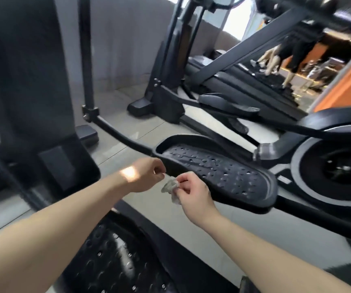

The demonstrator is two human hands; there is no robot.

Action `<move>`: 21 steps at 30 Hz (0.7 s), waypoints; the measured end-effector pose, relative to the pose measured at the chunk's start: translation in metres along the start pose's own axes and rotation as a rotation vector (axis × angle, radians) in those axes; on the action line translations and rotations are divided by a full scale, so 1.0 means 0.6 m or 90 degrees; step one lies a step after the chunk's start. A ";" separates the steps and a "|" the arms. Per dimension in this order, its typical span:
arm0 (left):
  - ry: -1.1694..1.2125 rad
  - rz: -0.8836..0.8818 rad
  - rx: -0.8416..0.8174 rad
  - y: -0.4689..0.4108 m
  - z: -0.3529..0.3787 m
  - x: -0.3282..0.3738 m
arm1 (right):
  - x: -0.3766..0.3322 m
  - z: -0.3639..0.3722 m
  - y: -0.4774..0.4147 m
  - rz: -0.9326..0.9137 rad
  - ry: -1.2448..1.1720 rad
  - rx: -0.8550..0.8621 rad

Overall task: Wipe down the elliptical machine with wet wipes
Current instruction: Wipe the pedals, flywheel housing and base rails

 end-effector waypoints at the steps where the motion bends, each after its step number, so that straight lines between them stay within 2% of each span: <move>1: 0.007 0.016 -0.017 -0.006 0.000 0.023 | -0.007 -0.021 -0.002 0.011 -0.015 0.019; 6: 0.121 0.084 -0.122 -0.033 0.002 0.124 | -0.020 -0.110 -0.011 0.121 -0.071 0.106; 12: 0.118 0.156 -0.083 -0.054 -0.003 0.237 | -0.043 -0.221 -0.021 0.169 0.152 0.188; 14: 0.133 0.154 -0.086 -0.057 -0.004 0.263 | -0.052 -0.249 -0.027 0.206 0.156 0.205; 16: 0.144 0.166 -0.071 -0.062 -0.006 0.284 | -0.055 -0.263 -0.040 0.251 0.043 0.217; 19: 0.150 0.176 -0.049 -0.071 -0.007 0.308 | -0.067 -0.272 -0.061 0.294 -0.219 0.261; 21: 0.154 0.172 -0.053 -0.076 -0.002 0.315 | -0.063 -0.274 -0.071 0.301 -0.321 0.284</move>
Point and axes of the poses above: each hand's wrist, its own y-axis away from the middle knuckle, its own z-axis out of the palm, x = y × z, the point moved 1 cm from there along -y, towards the middle knuckle, and after that the axes turned 7 degrees about -z, right-handed, at the moved point
